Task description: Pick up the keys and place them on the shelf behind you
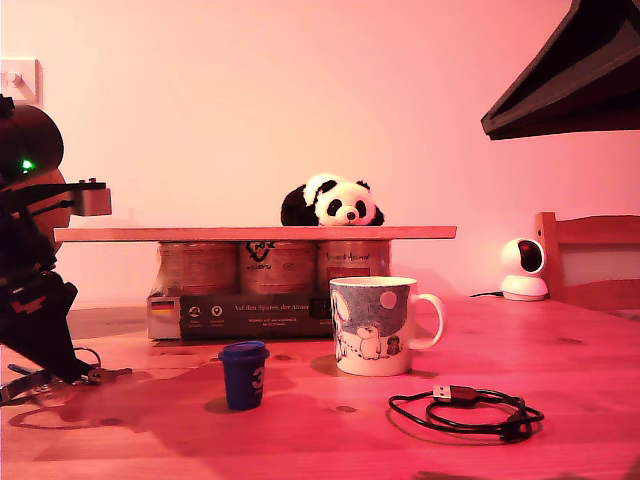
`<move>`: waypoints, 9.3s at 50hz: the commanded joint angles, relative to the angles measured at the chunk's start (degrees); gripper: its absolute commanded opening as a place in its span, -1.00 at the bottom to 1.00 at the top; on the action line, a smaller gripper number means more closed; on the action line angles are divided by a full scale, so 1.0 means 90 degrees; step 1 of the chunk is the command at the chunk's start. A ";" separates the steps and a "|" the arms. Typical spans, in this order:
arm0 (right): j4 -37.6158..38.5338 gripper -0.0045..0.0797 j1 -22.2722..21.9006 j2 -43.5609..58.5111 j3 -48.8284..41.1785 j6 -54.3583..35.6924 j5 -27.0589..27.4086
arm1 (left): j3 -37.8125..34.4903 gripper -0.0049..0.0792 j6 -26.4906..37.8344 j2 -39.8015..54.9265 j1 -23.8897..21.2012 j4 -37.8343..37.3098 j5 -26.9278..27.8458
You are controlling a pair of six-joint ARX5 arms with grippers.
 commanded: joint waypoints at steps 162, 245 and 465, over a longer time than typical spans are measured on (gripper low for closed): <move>0.2186 -0.92 0.0032 0.0024 0.0024 -0.0206 0.0478 | 0.1860 -0.54 -0.0991 -0.1729 -0.0321 -0.0918 0.0175; 0.0537 -0.92 0.0374 0.0027 0.0024 0.0250 0.0143 | 0.1875 0.18 -0.5578 0.0950 -0.1360 -0.0255 -0.1321; 0.0568 -0.92 0.0418 0.0027 0.0024 0.0177 0.0095 | 0.4396 -0.94 -0.5219 -0.0078 -0.1528 -0.3118 -0.0610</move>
